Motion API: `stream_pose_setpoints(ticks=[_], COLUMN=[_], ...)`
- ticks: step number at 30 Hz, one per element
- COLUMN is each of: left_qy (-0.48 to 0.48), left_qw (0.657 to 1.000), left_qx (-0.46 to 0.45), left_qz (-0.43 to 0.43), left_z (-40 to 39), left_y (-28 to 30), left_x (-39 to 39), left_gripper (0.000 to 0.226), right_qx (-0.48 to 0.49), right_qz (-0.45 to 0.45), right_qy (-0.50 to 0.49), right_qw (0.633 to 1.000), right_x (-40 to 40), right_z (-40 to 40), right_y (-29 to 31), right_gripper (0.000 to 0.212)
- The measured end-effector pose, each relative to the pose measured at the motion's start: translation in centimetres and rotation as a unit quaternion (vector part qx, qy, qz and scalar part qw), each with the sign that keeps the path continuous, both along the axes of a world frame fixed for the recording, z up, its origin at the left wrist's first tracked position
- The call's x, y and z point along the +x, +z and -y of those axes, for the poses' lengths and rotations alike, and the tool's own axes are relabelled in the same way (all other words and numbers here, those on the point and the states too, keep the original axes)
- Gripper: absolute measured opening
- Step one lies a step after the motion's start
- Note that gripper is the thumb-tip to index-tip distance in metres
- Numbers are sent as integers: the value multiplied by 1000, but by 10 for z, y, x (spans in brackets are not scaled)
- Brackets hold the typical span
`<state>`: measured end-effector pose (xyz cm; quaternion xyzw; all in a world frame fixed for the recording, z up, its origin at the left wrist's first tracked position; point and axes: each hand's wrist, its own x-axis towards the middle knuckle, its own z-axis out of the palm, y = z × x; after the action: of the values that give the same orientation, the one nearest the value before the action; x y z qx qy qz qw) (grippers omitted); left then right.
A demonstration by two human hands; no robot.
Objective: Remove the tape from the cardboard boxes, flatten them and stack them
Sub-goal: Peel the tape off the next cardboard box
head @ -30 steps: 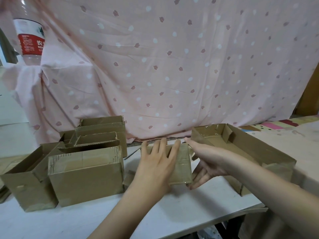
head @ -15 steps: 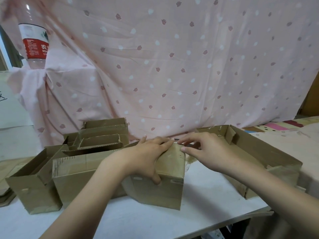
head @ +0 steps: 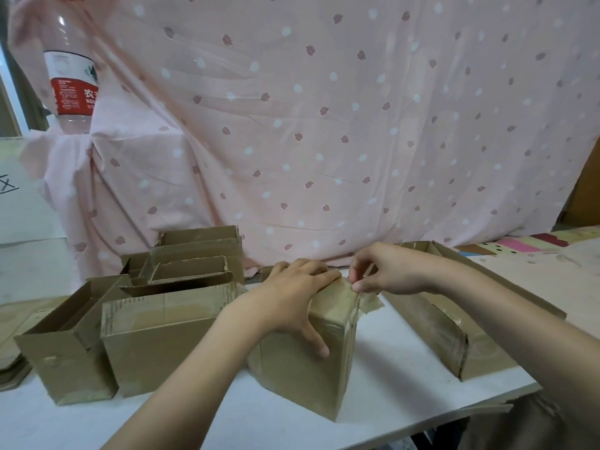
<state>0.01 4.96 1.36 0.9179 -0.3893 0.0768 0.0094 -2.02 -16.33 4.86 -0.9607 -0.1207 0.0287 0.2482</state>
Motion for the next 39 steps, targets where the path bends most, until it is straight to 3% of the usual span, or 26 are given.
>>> stream_pose_setpoints(ticks=[5, 13, 18, 22, 28, 31, 33, 36, 39], left_qy=[-6, 2, 4, 5, 4, 6, 7, 11, 17], left_qw=[1000, 1000, 1000, 1000, 1000, 1000, 999, 999, 1000], left_qx=[-1, 6, 7, 5, 2, 6, 12, 12, 9], left_qz=[-24, 17, 23, 22, 24, 30, 30, 28, 22], left_z=[-4, -9, -8, -9, -9, -6, -5, -6, -8], left_y=[-2, -19, -19, -20, -20, -22, -22, -21, -21], left_x=[-1, -3, -3, -2, 0, 3, 4, 3, 1], left_gripper=[126, 135, 135, 134, 135, 136, 137, 137, 136], right_qx=[-3, -6, -33, 19, 129, 85, 86, 161, 250], right_qz=[-34, 25, -28, -75, -2, 41, 75, 101, 65], right_qy=[28, 32, 49, 82, 100, 110, 128, 107, 103], right_qw=[999, 999, 998, 994, 987, 989, 985, 976, 961], right_x=[7, 10, 15, 21, 11, 3, 0, 0, -4], right_z=[1, 1, 0, 4, 16, 15, 9, 6, 16], right_y=[2, -7, -3, -6, -30, -29, -27, -26, -32], right_gripper=[6, 8, 10, 16, 2, 22, 17, 10, 9])
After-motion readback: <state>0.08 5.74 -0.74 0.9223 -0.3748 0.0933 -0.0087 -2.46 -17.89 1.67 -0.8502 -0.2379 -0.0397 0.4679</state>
